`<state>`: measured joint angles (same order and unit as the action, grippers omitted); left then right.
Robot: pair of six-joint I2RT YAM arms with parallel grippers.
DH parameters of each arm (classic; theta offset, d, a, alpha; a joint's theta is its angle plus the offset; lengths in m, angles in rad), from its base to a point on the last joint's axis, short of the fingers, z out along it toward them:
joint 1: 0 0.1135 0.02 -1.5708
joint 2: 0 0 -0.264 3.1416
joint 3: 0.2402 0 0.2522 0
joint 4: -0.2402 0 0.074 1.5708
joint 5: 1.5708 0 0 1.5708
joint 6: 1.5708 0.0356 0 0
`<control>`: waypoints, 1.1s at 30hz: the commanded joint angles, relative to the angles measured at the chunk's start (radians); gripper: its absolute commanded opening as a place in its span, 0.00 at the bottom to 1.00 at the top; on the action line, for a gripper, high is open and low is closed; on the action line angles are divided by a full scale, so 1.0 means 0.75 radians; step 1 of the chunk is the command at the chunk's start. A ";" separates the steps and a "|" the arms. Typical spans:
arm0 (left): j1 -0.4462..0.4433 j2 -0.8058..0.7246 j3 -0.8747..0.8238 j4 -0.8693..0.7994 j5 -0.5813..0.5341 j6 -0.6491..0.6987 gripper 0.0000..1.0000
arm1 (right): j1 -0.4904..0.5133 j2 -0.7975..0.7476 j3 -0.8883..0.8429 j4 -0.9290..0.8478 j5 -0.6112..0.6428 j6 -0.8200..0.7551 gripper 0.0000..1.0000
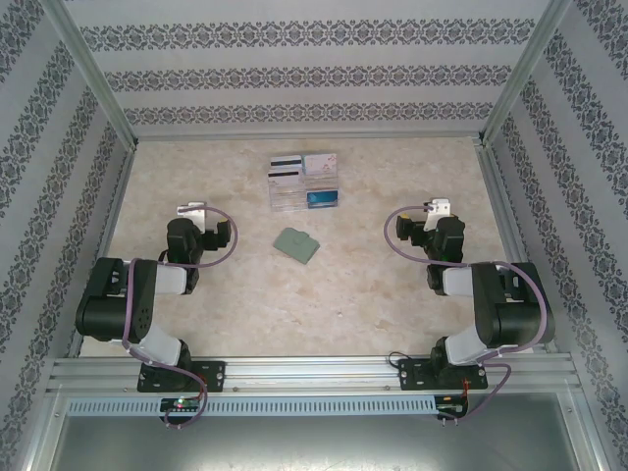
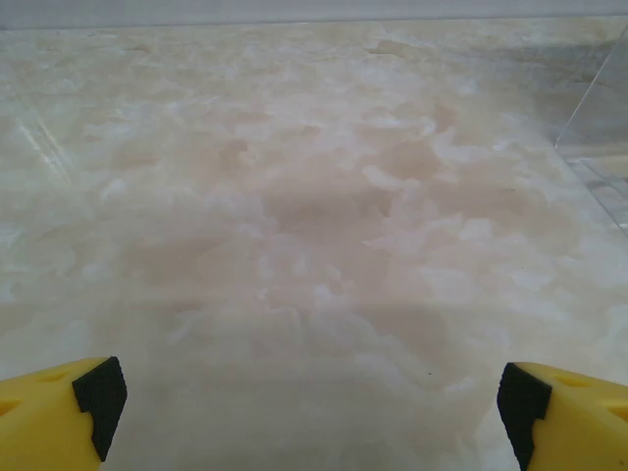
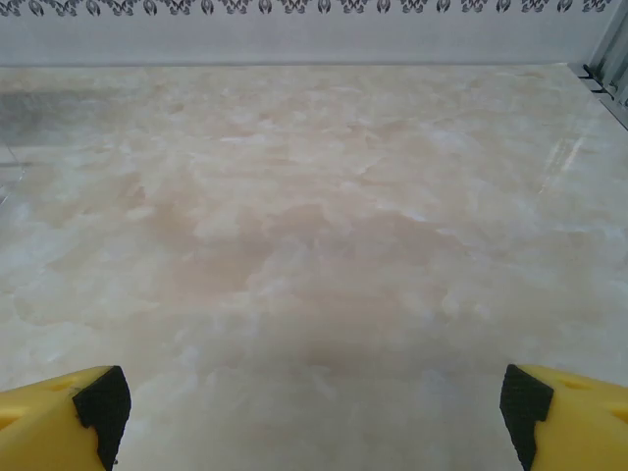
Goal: Put the credit cards into the card holder
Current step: Touch the card holder at the center of the table.
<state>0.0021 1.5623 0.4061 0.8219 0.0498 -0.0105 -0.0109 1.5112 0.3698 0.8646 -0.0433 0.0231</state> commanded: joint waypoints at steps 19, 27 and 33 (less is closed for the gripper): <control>0.016 -0.003 0.023 -0.012 0.020 0.014 0.99 | -0.002 -0.007 0.028 0.019 -0.018 0.009 0.98; 0.016 -0.184 0.288 -0.665 -0.175 -0.131 0.99 | 0.048 -0.254 0.122 -0.347 0.076 -0.008 0.98; 0.017 -0.232 0.589 -1.229 -0.054 -0.470 0.99 | 0.058 -0.359 0.433 -0.968 -0.227 0.429 0.98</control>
<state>0.0021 1.4109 0.8242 0.1844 -0.0505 -0.2058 0.0212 1.2205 0.6041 0.3946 -0.0692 0.1730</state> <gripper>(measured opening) 0.994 0.982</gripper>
